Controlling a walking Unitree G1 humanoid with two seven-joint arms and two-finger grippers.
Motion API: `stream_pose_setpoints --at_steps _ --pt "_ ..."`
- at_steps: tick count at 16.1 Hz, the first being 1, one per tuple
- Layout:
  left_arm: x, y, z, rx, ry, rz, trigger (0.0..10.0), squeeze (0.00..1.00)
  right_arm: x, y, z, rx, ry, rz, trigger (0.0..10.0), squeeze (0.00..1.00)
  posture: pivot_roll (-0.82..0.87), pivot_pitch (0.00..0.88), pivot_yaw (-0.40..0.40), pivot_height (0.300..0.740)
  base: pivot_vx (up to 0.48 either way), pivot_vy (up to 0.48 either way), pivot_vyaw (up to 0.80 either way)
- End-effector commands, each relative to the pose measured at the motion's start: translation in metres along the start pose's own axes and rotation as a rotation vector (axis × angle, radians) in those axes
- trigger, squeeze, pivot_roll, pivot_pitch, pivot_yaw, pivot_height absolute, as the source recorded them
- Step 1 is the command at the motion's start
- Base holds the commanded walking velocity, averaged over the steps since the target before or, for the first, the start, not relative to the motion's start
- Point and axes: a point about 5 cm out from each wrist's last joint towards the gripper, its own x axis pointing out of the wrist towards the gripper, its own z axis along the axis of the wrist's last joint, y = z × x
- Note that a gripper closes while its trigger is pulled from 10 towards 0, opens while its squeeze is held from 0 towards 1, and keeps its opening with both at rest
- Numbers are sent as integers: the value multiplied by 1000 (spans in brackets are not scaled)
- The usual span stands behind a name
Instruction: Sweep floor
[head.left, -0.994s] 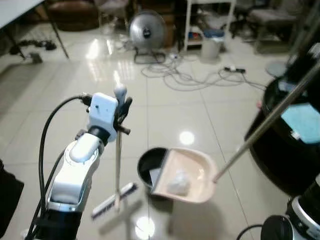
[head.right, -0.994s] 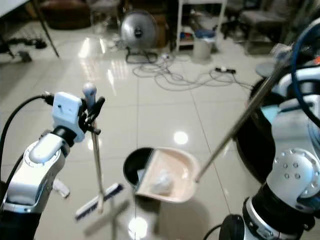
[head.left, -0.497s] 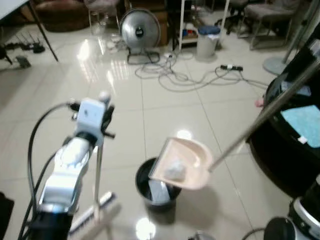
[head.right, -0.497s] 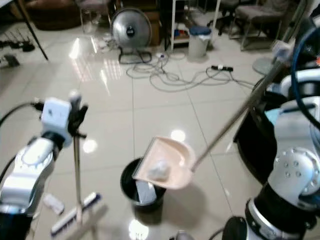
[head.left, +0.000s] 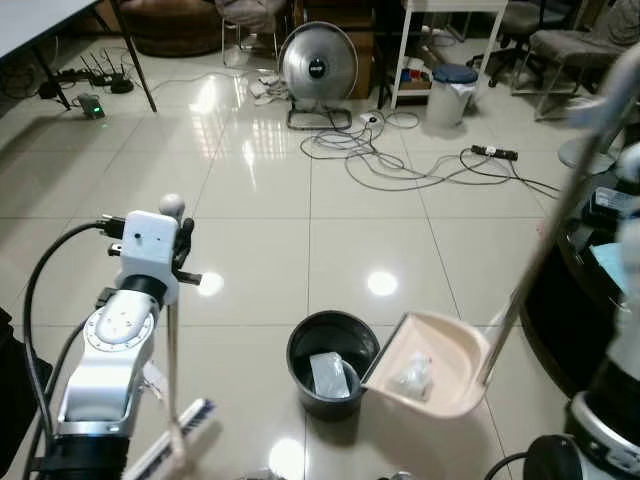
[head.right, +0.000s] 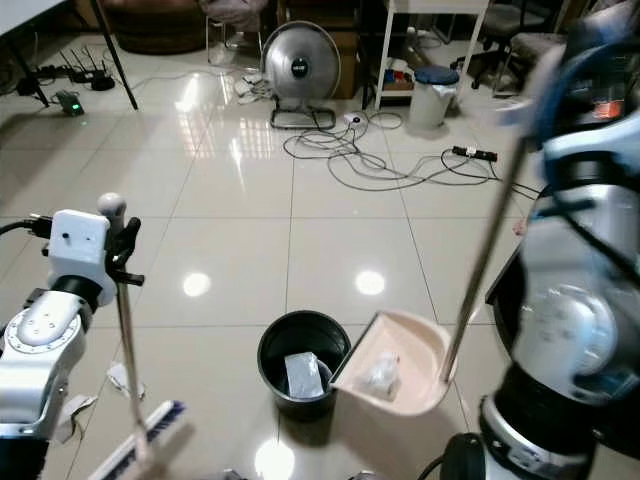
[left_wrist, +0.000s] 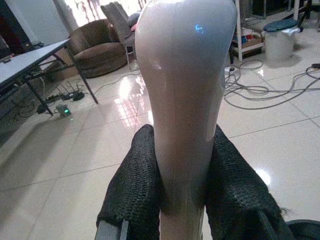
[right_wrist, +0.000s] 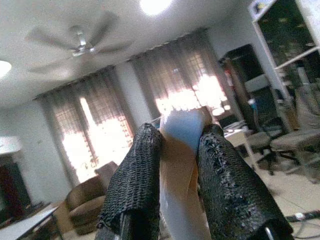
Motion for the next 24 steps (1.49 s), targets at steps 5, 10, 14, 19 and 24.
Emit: stream_pose_setpoints --at_steps 5,10,14,19,24 --pt "-2 -4 3 22 -23 7 10000 0 7 35 -17 46 -50 172 10000 0 36 39 -2 740 0 0 0" --pt "-7 -3 2 29 -33 15 10000 0 9 44 -18 94 -152 226 10000 0 50 40 -3 740 0 0 0" --pt "-6 0 3 42 -45 20 10000 0 6 48 -17 112 -203 276 10000 0 50 40 2 740 0 0 0" --pt "-5 8 6 58 -59 38 10000 0 9 59 -22 121 -249 357 10000 0 68 45 5 740 0 0 0" --pt "-11 18 7 88 -72 45 10000 0 26 72 -32 40 -318 487 10000 0 95 76 10 740 0 0 0"
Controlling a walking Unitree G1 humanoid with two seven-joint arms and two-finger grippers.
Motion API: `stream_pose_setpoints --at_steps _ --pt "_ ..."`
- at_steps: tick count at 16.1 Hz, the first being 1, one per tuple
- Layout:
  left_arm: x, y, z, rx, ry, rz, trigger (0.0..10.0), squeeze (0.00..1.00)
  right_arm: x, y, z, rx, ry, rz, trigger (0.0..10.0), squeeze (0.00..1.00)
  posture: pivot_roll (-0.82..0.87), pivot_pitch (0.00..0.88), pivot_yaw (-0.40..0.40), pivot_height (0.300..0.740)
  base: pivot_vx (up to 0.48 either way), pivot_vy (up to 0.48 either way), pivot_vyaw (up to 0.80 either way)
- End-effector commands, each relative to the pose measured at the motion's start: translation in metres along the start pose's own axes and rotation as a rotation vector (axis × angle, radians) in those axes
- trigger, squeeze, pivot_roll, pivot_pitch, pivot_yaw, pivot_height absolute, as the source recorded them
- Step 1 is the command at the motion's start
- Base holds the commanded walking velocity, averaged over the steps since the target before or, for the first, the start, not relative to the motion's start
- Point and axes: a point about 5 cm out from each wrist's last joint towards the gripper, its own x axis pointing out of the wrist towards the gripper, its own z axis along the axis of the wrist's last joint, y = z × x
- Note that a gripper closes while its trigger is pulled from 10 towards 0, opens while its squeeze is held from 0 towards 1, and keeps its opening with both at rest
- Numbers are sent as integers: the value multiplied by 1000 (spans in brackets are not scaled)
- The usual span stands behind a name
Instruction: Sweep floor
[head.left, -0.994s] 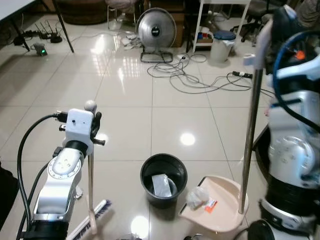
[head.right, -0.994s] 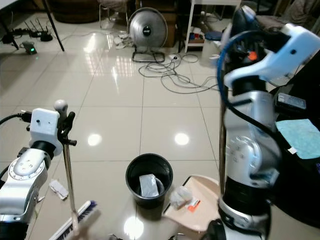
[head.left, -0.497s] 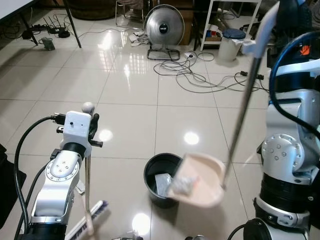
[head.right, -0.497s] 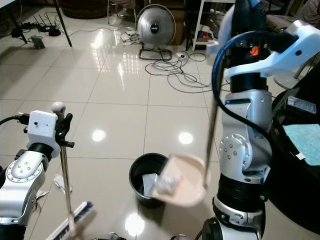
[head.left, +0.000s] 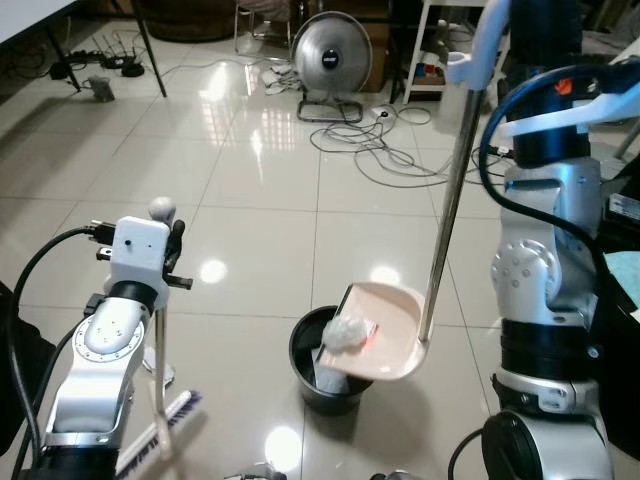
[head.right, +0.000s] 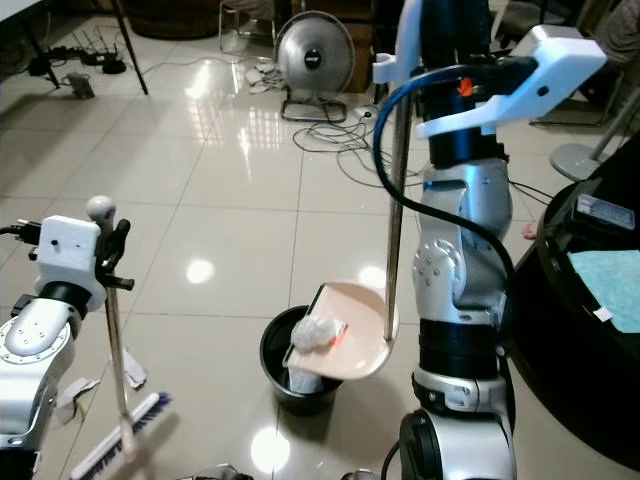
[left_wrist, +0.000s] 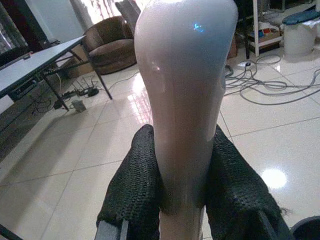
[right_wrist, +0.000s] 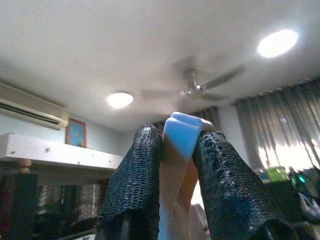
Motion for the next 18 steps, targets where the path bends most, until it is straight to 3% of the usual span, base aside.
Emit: stream_pose_setpoints --at_steps 1,6,10,18 --pt "-3 7 9 39 -45 16 10000 0 9 7 5 -20 -46 62 10000 0 97 81 8 740 0 0 0" --pt "-9 9 8 45 -39 17 10000 0 14 22 -9 -43 -57 208 10000 0 106 105 7 740 0 0 0" --pt "-11 9 8 54 -38 4 10000 0 14 24 -13 -63 -67 241 10000 0 112 122 16 740 0 0 0" --pt "-11 11 10 65 -36 -16 10000 0 22 4 -14 -230 -103 296 10000 0 117 138 35 740 0 0 0"
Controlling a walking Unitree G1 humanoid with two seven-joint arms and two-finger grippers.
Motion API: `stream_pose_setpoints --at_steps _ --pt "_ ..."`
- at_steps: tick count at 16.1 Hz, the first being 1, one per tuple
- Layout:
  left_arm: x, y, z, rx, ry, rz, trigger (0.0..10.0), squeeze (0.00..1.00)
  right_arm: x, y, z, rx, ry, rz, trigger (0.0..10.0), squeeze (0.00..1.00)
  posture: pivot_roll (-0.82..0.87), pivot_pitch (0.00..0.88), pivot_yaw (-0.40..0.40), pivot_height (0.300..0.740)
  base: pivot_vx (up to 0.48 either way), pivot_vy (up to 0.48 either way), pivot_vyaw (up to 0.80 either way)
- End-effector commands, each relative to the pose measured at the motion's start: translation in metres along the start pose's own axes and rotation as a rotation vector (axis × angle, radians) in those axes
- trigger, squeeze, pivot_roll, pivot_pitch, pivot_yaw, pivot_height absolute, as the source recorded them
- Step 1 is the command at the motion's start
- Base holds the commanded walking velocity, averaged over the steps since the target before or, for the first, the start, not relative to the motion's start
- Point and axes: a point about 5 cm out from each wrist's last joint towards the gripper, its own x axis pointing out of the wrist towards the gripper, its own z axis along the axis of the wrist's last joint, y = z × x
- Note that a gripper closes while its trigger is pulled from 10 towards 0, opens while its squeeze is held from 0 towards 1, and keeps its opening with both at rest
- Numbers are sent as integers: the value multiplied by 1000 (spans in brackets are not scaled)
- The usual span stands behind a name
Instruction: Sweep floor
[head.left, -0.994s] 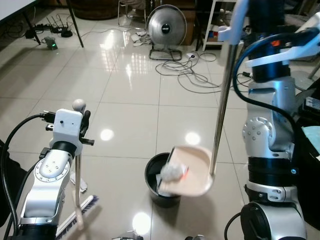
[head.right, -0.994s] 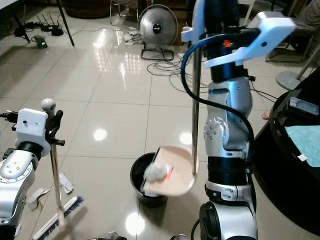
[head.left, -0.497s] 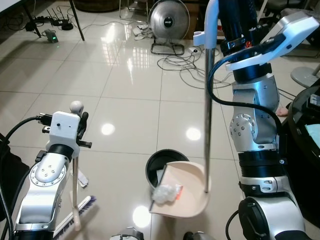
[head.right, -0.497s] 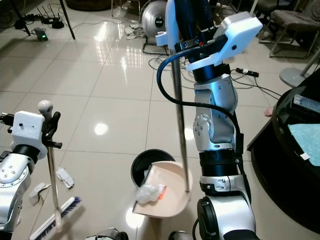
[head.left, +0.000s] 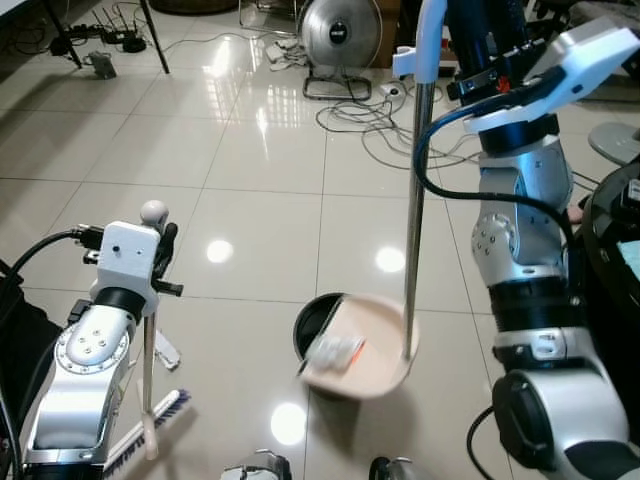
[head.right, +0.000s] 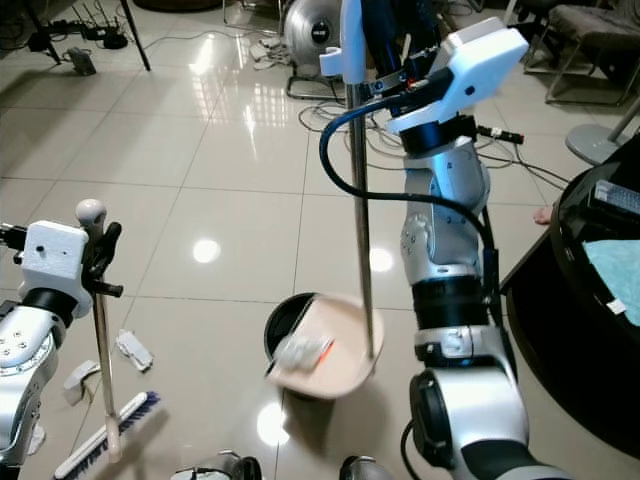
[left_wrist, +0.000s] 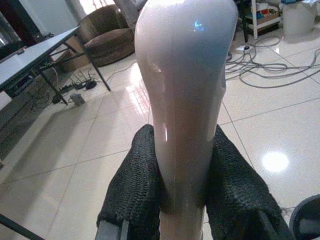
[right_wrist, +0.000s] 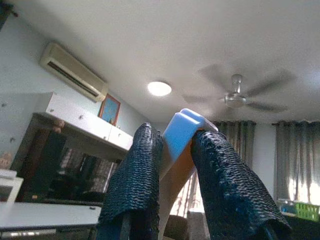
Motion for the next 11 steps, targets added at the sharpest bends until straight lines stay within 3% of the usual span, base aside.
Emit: stream_pose_setpoints --at_steps 1,6,11 --pt "-1 5 7 33 -22 4 10000 0 10 0 8 -46 -61 41 10000 0 118 137 37 740 0 0 0" --pt "-2 6 6 39 -17 -3 10000 0 16 6 3 -86 -73 123 10000 0 120 146 41 740 0 0 0" --pt "-3 5 5 38 -13 -6 10000 0 16 19 -11 -31 -13 283 10000 0 116 147 33 740 0 0 0"
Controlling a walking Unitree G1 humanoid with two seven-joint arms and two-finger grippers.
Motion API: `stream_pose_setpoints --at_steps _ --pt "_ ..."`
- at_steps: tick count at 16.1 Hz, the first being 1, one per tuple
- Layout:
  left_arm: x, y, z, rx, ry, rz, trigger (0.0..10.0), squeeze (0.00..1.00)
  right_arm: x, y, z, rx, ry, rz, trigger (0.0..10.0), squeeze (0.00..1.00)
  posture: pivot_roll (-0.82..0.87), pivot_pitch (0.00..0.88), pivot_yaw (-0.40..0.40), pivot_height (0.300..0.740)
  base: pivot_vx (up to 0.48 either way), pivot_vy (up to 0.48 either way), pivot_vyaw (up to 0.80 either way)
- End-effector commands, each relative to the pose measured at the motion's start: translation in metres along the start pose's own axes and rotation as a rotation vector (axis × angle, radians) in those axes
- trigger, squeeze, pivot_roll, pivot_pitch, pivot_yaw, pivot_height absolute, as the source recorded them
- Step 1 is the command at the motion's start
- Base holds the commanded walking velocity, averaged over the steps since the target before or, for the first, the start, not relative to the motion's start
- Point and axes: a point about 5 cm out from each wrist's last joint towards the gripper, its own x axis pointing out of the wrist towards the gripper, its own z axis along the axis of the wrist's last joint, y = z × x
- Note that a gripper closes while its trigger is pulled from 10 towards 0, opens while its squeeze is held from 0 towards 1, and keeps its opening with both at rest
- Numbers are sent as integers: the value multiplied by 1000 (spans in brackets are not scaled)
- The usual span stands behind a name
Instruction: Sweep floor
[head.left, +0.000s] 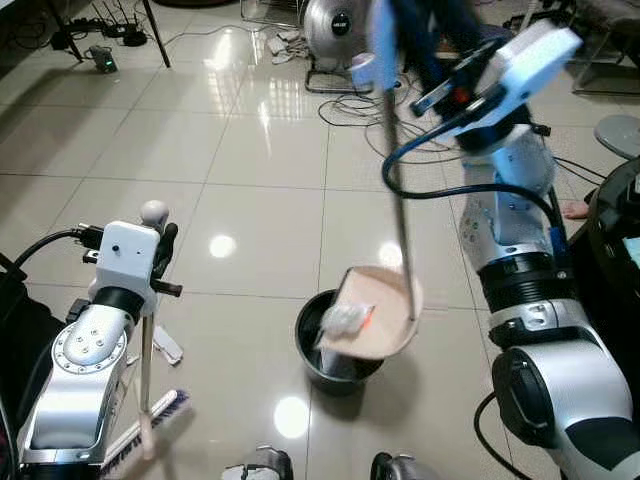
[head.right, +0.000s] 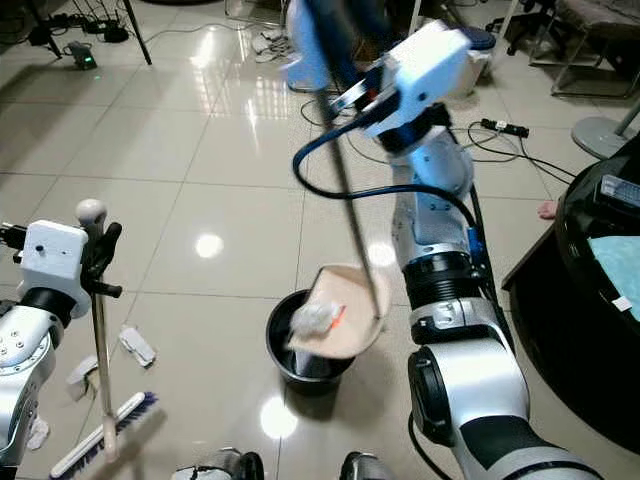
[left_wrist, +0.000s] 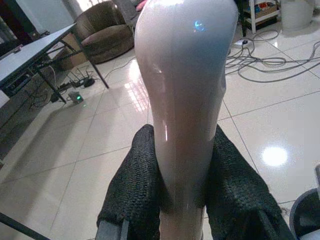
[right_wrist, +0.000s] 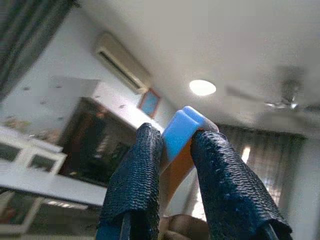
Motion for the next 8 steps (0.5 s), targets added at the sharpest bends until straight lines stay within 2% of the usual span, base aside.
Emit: stream_pose_setpoints --at_steps 1,3,5,8 --pt "-3 3 5 28 -14 7 10000 0 5 1 3 -22 -12 61 10000 0 116 147 33 740 0 0 0" --pt "-3 2 4 25 -13 5 10000 0 1 1 1 -35 12 85 10000 0 113 145 36 740 0 0 0" --pt "-1 1 4 24 -13 1 10000 0 -2 -1 -1 -98 56 137 10000 0 110 145 39 740 0 0 0" --pt "0 0 5 23 -16 -2 10000 0 0 -9 2 -135 55 128 10000 0 105 147 41 740 0 0 0"
